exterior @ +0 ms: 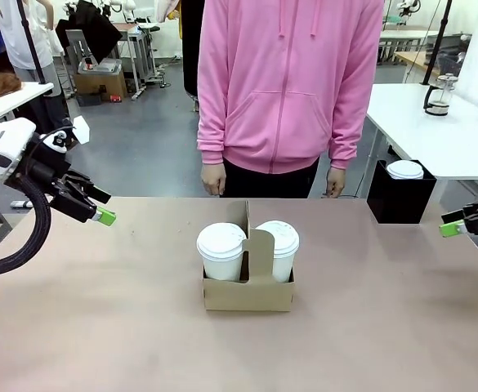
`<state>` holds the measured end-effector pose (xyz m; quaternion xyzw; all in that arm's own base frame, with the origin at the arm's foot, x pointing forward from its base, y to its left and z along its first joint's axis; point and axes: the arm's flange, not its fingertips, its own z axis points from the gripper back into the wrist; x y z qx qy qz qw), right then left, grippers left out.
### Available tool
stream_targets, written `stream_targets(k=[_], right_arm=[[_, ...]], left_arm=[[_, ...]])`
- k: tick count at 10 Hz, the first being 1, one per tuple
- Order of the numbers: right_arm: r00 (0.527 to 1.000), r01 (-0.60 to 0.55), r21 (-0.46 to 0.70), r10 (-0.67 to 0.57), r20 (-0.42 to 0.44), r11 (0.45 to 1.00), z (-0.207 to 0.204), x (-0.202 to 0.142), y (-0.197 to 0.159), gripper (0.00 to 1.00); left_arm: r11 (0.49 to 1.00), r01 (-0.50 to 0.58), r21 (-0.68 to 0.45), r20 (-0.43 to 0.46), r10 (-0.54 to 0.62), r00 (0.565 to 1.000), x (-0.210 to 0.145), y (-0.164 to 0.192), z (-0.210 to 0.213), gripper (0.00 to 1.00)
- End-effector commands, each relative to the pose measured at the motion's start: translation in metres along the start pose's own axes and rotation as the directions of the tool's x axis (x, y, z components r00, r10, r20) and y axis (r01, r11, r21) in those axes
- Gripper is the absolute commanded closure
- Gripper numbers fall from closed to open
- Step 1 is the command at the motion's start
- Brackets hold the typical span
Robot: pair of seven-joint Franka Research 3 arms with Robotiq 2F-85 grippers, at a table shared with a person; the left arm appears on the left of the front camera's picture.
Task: Pour a drink into a cup and package it in a carrier.
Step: Insert the held 600 ml Paper Cup into the Cup Carrier.
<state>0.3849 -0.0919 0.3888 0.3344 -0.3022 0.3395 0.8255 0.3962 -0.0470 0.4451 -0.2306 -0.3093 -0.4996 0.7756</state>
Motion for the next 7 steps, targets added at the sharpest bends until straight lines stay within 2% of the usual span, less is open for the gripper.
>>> stream_targets(k=[1, 7], right_arm=[[1.0, 0.006, -0.013, -0.006, 0.0, 1.0, 0.006, 0.001, 0.0003, 0.0], [1.0, 0.006, -0.013, -0.006, 0.0, 1.0, 0.006, 0.001, 0.0003, 0.0]], left_arm=[[1.0, 0.006, -0.005, 0.01, -0.006, 1.0, -0.0011, 0.0006, -0.0001, 0.0], [1.0, 0.006, -0.005, 0.01, -0.006, 1.0, -0.0011, 0.0006, -0.0001, 0.0]])
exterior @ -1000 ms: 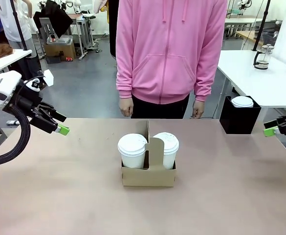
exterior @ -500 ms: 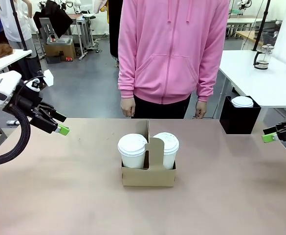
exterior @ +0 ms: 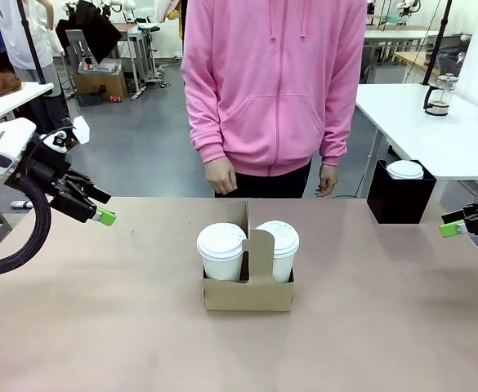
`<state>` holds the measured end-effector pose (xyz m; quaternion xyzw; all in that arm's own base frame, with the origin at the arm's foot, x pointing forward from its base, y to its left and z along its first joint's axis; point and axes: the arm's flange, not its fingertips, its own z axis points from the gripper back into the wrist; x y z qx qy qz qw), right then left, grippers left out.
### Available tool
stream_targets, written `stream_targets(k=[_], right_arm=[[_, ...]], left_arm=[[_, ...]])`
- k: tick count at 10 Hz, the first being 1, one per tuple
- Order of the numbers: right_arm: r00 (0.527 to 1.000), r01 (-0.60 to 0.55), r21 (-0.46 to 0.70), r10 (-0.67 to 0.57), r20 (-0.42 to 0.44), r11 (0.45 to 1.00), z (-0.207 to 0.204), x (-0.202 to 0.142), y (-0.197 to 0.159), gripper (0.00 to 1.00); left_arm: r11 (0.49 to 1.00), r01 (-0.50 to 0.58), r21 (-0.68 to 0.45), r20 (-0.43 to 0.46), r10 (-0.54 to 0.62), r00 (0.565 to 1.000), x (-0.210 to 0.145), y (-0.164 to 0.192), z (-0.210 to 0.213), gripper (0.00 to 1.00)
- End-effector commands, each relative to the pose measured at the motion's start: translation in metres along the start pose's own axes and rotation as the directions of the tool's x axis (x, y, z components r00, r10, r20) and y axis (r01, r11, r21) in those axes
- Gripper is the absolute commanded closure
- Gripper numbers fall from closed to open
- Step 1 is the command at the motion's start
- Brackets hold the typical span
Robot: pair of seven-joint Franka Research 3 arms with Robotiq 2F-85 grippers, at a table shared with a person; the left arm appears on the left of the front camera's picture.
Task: Pour a drink into a cup and package it in a carrier.
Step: Insert the held 600 ml Paper Cup into the Cup Carrier.
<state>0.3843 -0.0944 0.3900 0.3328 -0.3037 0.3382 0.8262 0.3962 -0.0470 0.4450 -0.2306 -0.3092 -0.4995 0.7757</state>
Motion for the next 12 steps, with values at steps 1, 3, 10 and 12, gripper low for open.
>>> stream_targets(k=[1, 3, 10, 12], right_arm=[[1.0, 0.005, -0.009, -0.005, -0.001, 1.0, 0.0033, 0.0014, 0.0008, 0.0], [1.0, 0.005, -0.009, -0.005, -0.001, 1.0, 0.0033, 0.0014, 0.0008, 0.0], [1.0, 0.005, -0.009, -0.005, -0.001, 1.0, 0.0033, 0.0014, 0.0008, 0.0], [1.0, 0.005, -0.009, -0.005, -0.001, 1.0, 0.0033, 0.0014, 0.0008, 0.0]], left_arm=[[1.0, 0.007, -0.005, 0.01, -0.007, 1.0, -0.001, 0.0006, -0.0001, 0.0], [1.0, 0.007, -0.005, 0.01, -0.007, 1.0, -0.001, 0.0006, -0.0001, 0.0], [1.0, 0.007, -0.005, 0.01, -0.007, 1.0, -0.001, 0.0006, -0.0001, 0.0], [1.0, 0.007, -0.005, 0.01, -0.007, 1.0, -0.001, 0.0006, -0.0001, 0.0]])
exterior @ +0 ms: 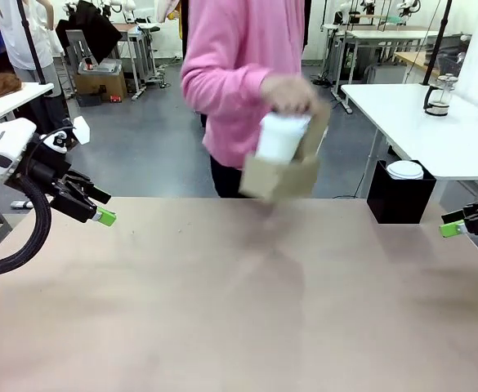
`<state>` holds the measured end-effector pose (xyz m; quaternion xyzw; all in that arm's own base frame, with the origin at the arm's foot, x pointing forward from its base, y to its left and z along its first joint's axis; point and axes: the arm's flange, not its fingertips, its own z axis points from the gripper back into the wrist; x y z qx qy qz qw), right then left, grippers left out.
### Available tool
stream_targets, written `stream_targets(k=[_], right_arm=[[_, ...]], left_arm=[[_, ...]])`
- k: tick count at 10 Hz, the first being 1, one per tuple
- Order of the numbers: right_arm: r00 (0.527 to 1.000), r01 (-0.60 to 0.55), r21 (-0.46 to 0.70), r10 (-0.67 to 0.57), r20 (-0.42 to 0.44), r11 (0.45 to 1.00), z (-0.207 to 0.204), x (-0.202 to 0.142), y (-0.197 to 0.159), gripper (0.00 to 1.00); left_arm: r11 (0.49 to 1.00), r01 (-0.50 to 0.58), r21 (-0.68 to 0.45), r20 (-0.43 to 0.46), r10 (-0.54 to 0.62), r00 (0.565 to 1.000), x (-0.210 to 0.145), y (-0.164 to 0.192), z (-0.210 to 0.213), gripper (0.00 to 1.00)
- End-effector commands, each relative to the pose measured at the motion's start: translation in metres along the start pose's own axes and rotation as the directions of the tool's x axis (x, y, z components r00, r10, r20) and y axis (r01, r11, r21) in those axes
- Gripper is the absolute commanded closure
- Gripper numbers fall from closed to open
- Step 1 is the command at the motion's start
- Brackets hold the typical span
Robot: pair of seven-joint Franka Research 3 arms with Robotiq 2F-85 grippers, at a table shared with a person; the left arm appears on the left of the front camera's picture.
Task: Pour a drink into a cup and package it in a carrier.
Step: Insert the held 600 ml Paper Cup into the Cup Carrier.
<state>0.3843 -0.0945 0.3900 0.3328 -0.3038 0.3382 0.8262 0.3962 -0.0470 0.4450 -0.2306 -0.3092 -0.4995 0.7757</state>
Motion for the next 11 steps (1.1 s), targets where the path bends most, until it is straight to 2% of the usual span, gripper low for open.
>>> stream_targets(k=[1, 11], right_arm=[[1.0, 0.005, -0.008, -0.005, -0.002, 1.0, 0.0032, 0.0014, 0.0008, 0.0], [1.0, 0.005, -0.008, -0.005, -0.002, 1.0, 0.0032, 0.0014, 0.0008, 0.0]], left_arm=[[1.0, 0.007, -0.005, 0.01, -0.007, 1.0, -0.0011, 0.0006, -0.0001, 0.0], [1.0, 0.007, -0.005, 0.01, -0.007, 1.0, -0.0011, 0.0006, -0.0001, 0.0]])
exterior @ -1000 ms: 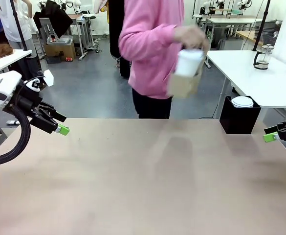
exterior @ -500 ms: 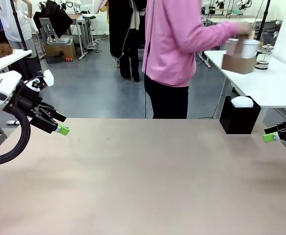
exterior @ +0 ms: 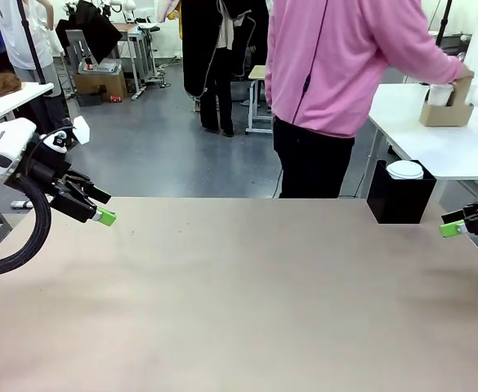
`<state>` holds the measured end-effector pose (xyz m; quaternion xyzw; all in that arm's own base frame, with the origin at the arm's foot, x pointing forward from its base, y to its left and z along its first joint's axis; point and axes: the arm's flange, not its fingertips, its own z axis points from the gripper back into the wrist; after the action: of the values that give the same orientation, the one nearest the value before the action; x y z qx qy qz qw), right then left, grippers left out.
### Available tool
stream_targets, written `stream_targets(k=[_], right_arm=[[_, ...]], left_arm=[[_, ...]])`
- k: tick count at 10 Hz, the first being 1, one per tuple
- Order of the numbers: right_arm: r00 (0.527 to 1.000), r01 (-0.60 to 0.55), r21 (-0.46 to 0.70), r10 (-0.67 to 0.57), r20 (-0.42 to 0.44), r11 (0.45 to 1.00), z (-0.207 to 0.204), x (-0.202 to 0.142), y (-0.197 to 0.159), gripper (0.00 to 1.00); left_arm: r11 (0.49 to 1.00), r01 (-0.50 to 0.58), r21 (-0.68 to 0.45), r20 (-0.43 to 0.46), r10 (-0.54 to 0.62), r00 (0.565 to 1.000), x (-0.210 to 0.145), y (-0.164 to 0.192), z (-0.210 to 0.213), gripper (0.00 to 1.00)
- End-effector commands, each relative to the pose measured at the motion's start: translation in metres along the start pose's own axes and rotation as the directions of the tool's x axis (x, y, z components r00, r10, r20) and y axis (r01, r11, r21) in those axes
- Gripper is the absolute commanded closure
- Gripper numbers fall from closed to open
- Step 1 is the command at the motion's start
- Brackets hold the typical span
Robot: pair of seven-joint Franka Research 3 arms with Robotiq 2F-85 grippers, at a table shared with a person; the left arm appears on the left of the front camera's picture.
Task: Pour a drink into a cup and package it in a carrier.
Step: Insert the held 600 ml Paper Cup into the Cup Carrier.
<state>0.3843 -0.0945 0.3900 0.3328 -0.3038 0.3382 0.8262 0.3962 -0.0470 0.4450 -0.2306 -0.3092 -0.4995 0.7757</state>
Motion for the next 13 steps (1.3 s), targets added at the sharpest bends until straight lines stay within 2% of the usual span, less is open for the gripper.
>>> stream_targets(k=[1, 13], right_arm=[[1.0, 0.005, -0.008, -0.005, -0.002, 1.0, 0.0032, 0.0014, 0.0008, 0.0], [1.0, 0.005, -0.008, -0.005, -0.002, 1.0, 0.0032, 0.0014, 0.0008, 0.0]], left_arm=[[1.0, 0.007, -0.005, 0.01, -0.007, 1.0, -0.0011, 0.0006, -0.0001, 0.0], [1.0, 0.007, -0.005, 0.01, -0.007, 1.0, -0.0011, 0.0006, -0.0001, 0.0]])
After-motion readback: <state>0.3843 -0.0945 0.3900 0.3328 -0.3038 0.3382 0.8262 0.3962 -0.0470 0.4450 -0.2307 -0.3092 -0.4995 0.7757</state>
